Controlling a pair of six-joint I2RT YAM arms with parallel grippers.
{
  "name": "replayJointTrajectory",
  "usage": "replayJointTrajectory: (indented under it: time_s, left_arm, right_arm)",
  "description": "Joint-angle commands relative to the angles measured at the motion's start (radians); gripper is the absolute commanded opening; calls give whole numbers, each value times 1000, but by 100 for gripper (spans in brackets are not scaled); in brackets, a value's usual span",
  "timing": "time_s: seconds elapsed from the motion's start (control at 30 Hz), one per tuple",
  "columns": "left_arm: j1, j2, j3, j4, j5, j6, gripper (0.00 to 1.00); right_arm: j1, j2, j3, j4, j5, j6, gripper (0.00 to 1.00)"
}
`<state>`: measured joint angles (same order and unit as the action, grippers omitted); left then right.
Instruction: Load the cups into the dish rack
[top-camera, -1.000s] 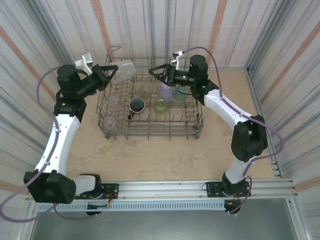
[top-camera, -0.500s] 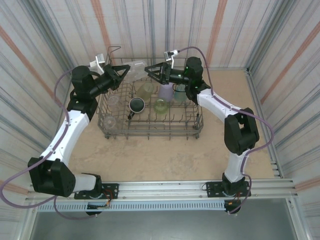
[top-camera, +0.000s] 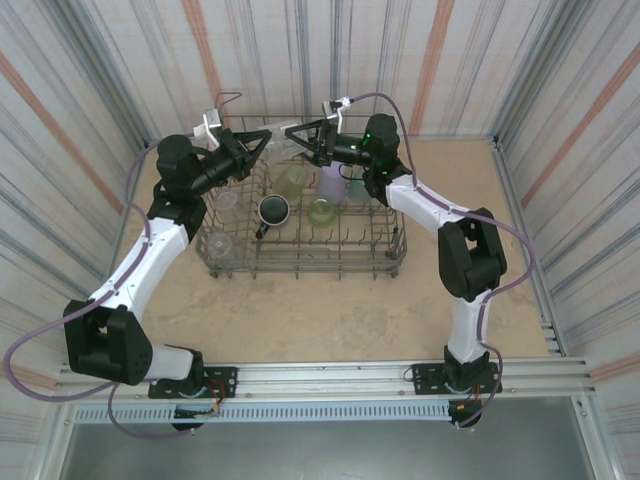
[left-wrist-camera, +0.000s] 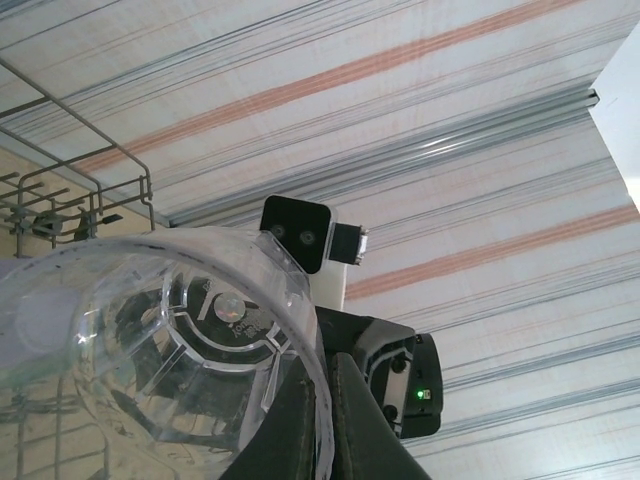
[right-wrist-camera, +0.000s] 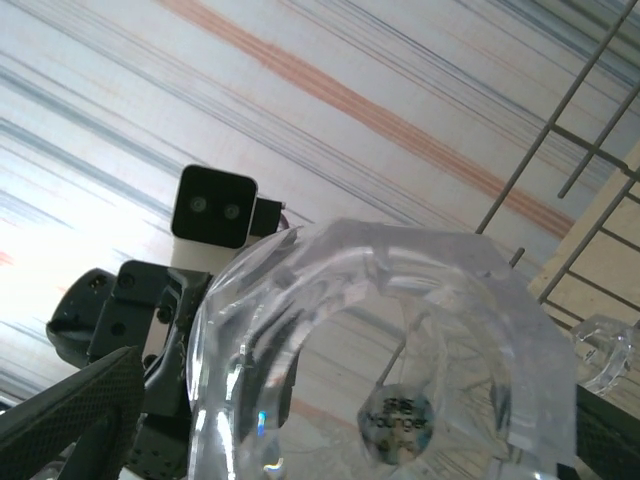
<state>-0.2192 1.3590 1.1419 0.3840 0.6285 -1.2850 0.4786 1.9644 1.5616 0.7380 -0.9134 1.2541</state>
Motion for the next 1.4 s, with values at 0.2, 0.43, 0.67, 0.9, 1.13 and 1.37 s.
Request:
replayJointTrajectory:
  time_s: [0.2, 0.43, 0.67, 0.9, 1.13, 1.37]
  left_arm:
    - [-4, 7, -11, 32, 29, -16, 0]
    - [-1, -4, -29, 5, 30, 4, 25]
    - [15, -61, -7, -164, -8, 114, 85]
    - [20, -159, 40, -400, -92, 287, 99]
    - [28, -261, 112, -674, -229, 485, 99]
    - [37, -331, 186, -897, -391, 642, 99]
  right_arm:
    - [6, 24, 26, 152, 38, 80, 67]
    - [6, 40, 54, 138, 37, 71, 52]
    - [9, 39, 74, 30, 59, -33, 47]
    - [14, 70, 179, -231, 102, -266, 48]
    - [57, 171, 420, -630, 206, -593, 48]
    - [119, 326, 678, -919, 383, -831, 47]
